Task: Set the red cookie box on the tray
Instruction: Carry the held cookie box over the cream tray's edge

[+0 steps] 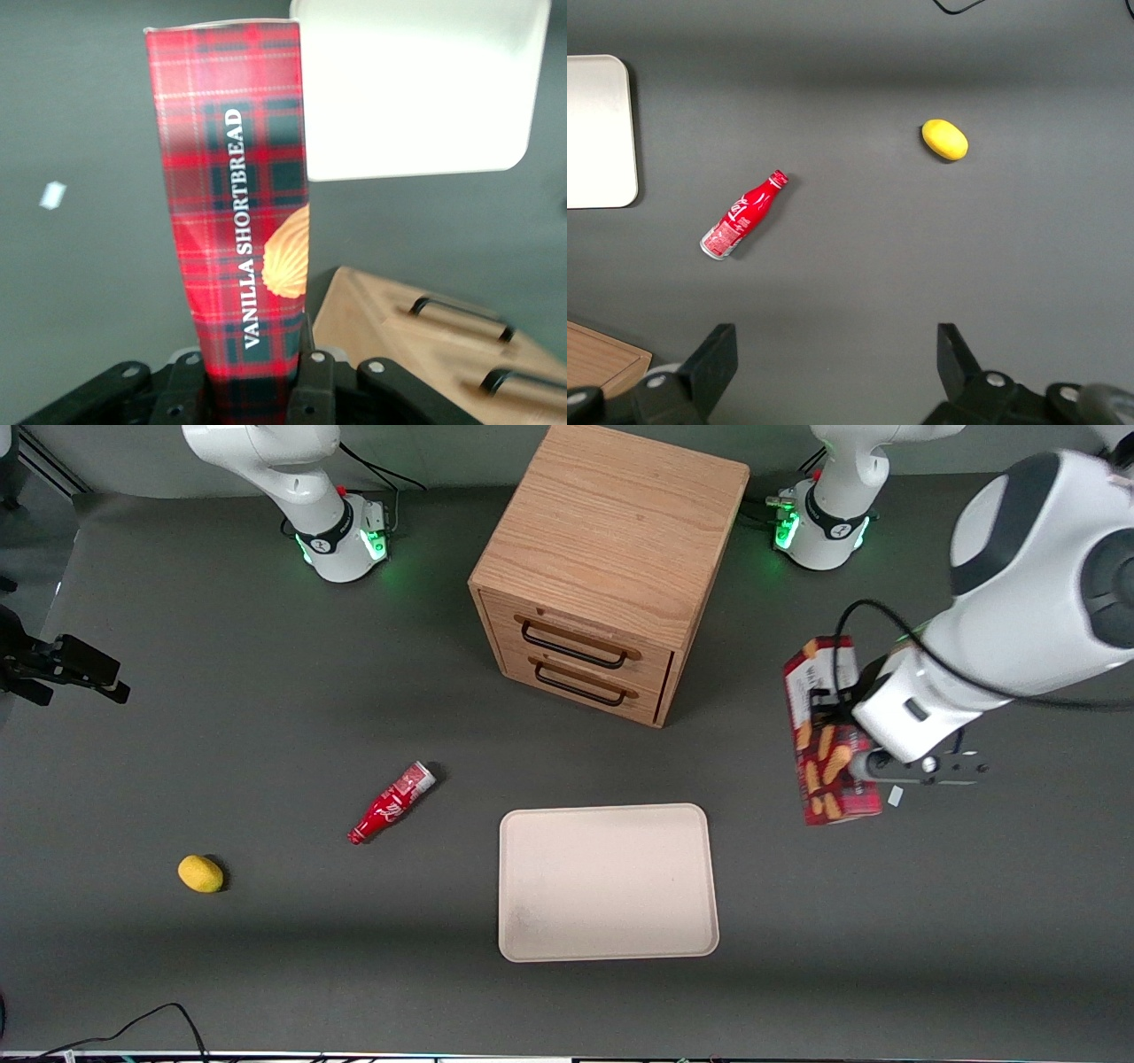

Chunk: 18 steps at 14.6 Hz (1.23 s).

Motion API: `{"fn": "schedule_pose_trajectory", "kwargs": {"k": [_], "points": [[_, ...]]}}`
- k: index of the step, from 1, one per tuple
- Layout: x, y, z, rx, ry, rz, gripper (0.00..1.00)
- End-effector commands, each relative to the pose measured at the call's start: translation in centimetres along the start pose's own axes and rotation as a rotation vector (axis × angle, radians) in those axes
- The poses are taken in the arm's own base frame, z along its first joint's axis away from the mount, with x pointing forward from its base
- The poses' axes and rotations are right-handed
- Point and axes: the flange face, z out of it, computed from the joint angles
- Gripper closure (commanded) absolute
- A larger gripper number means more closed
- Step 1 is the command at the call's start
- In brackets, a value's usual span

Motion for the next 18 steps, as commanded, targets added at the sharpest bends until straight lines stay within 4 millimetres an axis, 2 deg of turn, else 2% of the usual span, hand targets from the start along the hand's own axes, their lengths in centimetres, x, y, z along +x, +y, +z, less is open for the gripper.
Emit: {"fn": "schedule_pose_trajectory", "kwargs": {"k": [1, 3, 7, 10, 12, 16, 18], "points": [[2.5, 2.8, 4.8, 0.008, 0.027, -0.018, 1.0], [4.3, 4.2, 9.4, 0.017, 0.053, -0.025, 1.0], [7.6, 5.4, 17.5, 0.035, 0.122, -0.023, 1.0], [8.8, 5.6, 20.6, 0.003, 0.159, -0.014, 1.0], [8.8, 6.7, 23.1, 0.003, 0.195, 0.021, 1.0], [10.0, 6.3, 27.5, 0.021, 0.234, 0.056, 1.0], [10.2, 6.2, 28.4, 0.03, 0.247, 0.068, 1.0]]}}
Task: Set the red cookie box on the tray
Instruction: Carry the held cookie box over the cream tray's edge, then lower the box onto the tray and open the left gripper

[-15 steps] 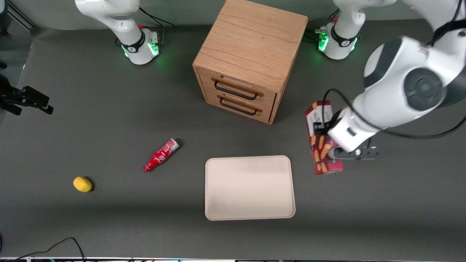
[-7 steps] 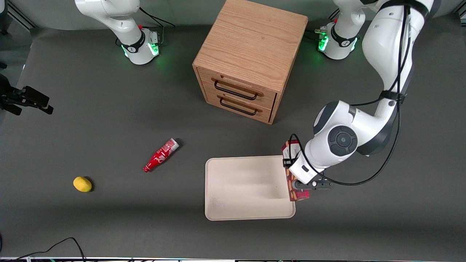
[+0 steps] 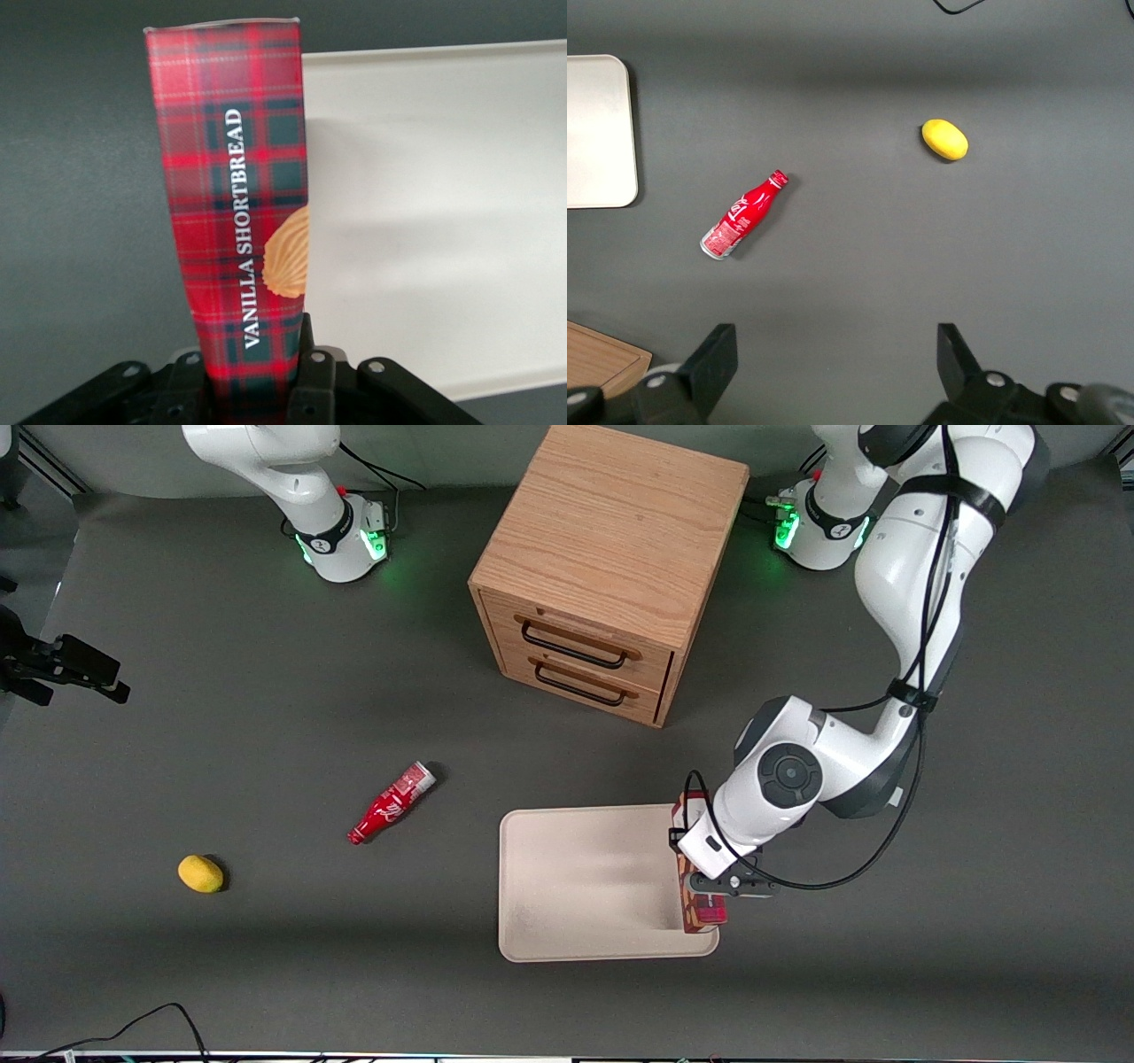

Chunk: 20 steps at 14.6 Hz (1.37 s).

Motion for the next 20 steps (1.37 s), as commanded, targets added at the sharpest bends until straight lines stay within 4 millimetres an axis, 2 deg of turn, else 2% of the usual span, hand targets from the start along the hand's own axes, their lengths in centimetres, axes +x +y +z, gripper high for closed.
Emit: {"fn": "schedule_pose_trajectory", "kwargs": {"k": [1, 5, 6, 7, 8, 13, 15, 16, 17, 20], "points": [[0.1, 0.3, 0.8, 0.006, 0.035, 0.001, 1.0], [0.1, 0.1, 1.2, 0.006, 0.035, 0.003, 1.0], [0.2, -0.1, 1.3, 0.012, 0.039, 0.005, 0.64], [0.2, -0.2, 1.3, 0.016, 0.039, 0.005, 0.03], [0.2, -0.2, 1.3, 0.017, 0.038, 0.007, 0.0], [0.5, -0.9, 0.2, 0.029, 0.034, 0.003, 0.0], [0.7, -1.2, -1.6, 0.038, 0.027, -0.008, 0.0], [0.8, -1.6, -3.1, 0.059, 0.013, -0.012, 0.0], [0.5, -1.0, -5.3, 0.073, 0.006, -0.005, 0.0], [-0.6, -1.1, -14.0, 0.122, -0.017, -0.028, 0.0]]}}
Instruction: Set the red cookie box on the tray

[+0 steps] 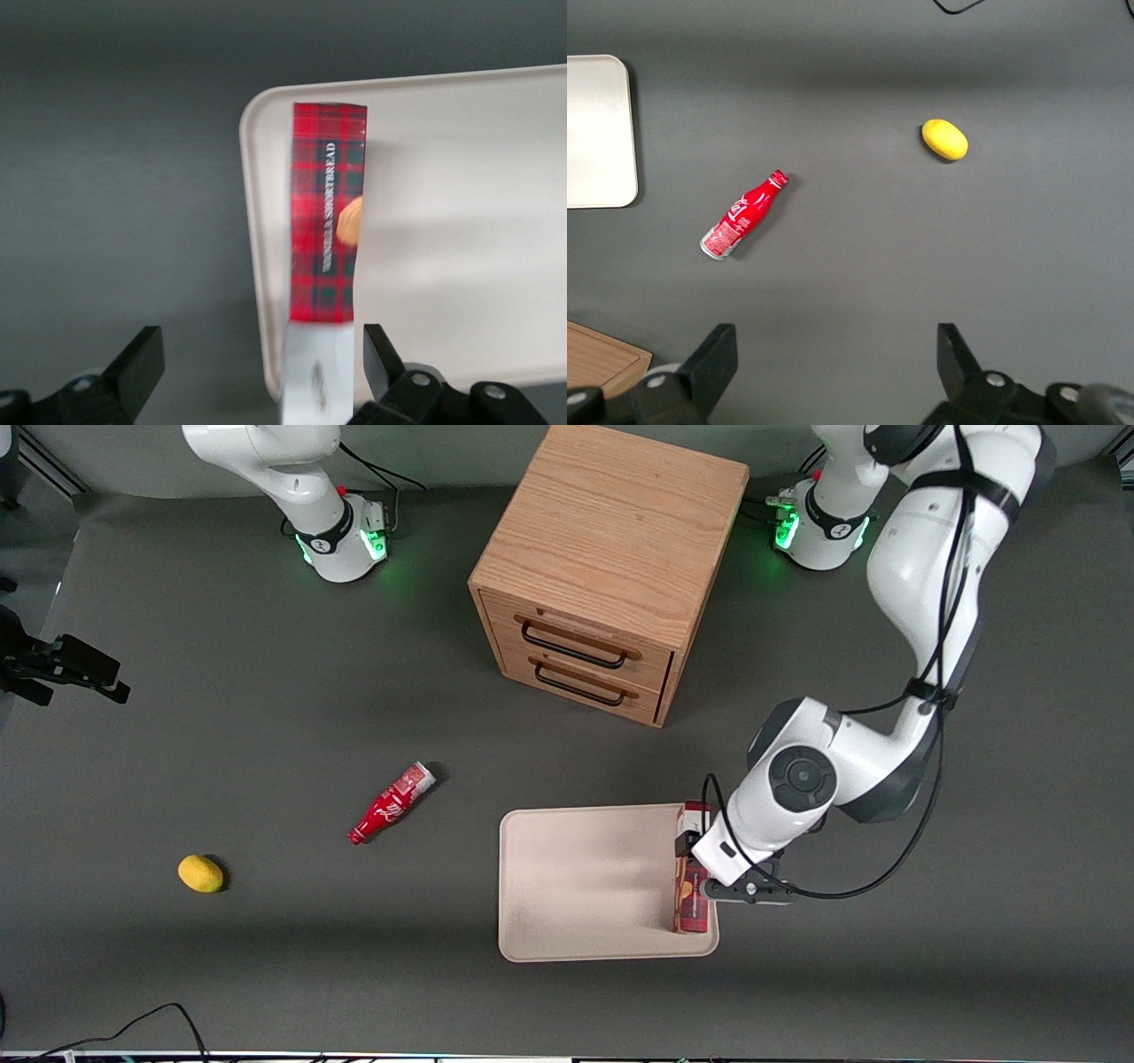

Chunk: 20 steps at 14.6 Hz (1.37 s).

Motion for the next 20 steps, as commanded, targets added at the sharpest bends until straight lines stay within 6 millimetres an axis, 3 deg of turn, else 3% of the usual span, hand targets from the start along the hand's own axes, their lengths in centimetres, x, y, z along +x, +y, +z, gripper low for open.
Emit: {"fn": "schedule_pose_trajectory", "kwargs": {"k": [1, 2, 5, 10, 13, 15, 18, 20], "points": [[-2.3, -0.6, -9.9, 0.031, -0.021, -0.041, 0.0], [-2.8, -1.6, -13.1, 0.024, -0.028, -0.051, 0.0], [-5.2, -4.7, -19.8, 0.021, -0.1, -0.003, 0.0], [-9.5, -15.0, -29.7, 0.023, -0.186, 0.045, 0.0], [-12.7, -22.8, -32.9, -0.011, -0.214, 0.068, 0.0], [-16.3, -26.2, -33.8, -0.034, -0.204, 0.055, 0.0], [-20.6, -27.8, -34.7, -0.05, -0.188, 0.034, 0.0], [-22.1, -27.9, -35.6, -0.046, -0.174, 0.028, 0.0]]}}
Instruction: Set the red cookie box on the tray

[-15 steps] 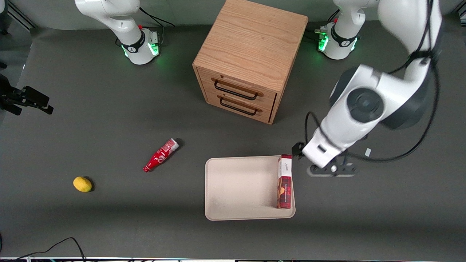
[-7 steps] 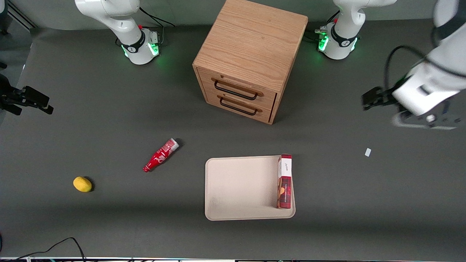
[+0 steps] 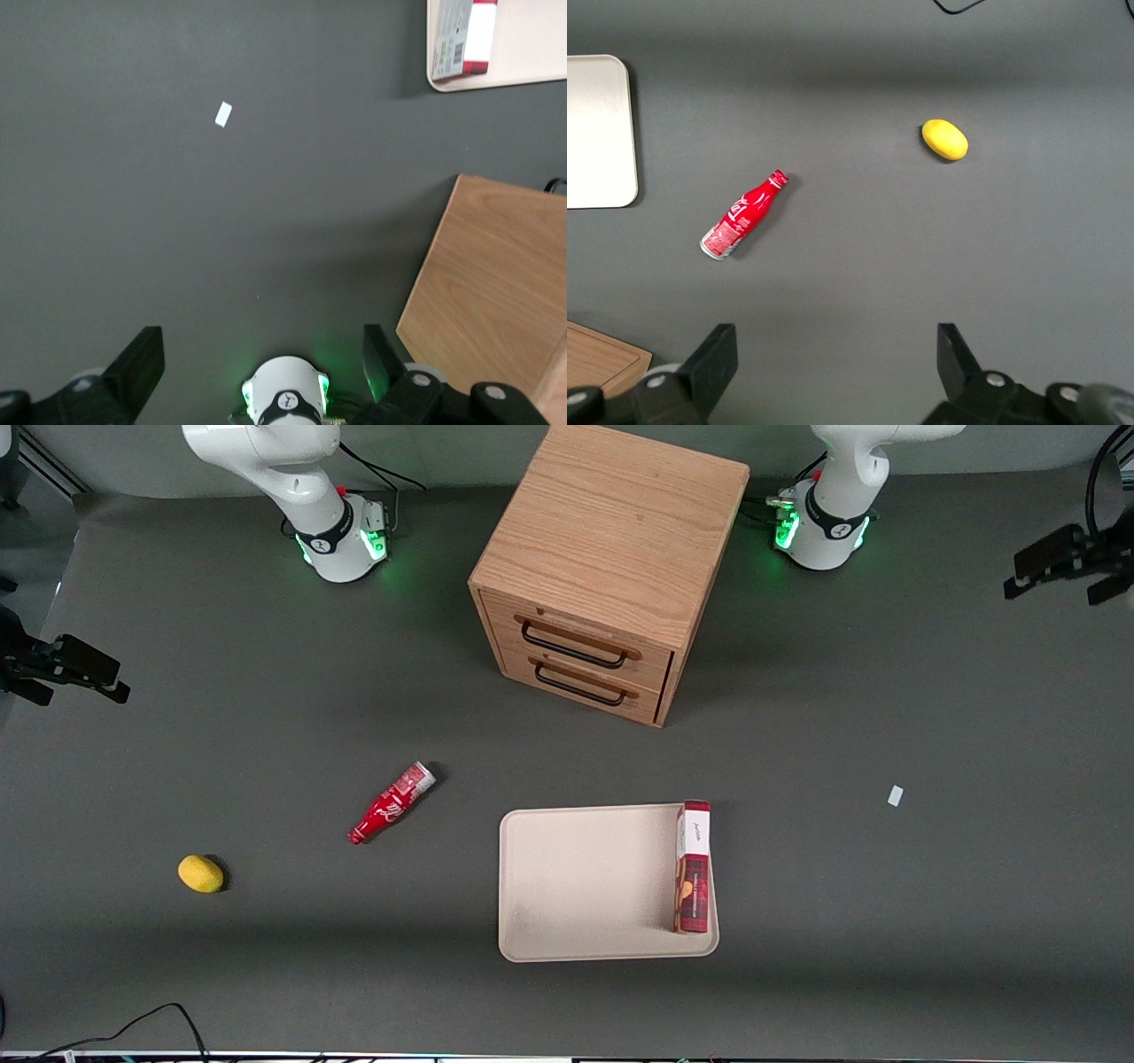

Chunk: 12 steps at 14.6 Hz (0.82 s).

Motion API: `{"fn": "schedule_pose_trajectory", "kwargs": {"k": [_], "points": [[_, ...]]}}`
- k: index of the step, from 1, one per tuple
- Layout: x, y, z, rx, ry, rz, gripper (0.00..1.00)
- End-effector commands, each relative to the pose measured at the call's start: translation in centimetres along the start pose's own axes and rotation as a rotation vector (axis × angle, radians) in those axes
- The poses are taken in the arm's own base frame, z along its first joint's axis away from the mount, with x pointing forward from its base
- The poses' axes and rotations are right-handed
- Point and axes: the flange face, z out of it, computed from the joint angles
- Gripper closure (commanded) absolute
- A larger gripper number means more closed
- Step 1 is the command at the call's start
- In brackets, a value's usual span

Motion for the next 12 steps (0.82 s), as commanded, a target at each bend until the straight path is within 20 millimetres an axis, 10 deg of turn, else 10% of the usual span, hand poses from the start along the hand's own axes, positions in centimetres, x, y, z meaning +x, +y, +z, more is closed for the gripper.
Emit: {"fn": "schedule_pose_trajectory", "kwargs": {"k": [1, 12], "points": [[-2.6, 0.7, 0.2, -0.003, 0.028, 0.008, 0.0], [-1.4, 2.3, -0.6, 0.101, 0.022, 0.007, 0.0]]}}
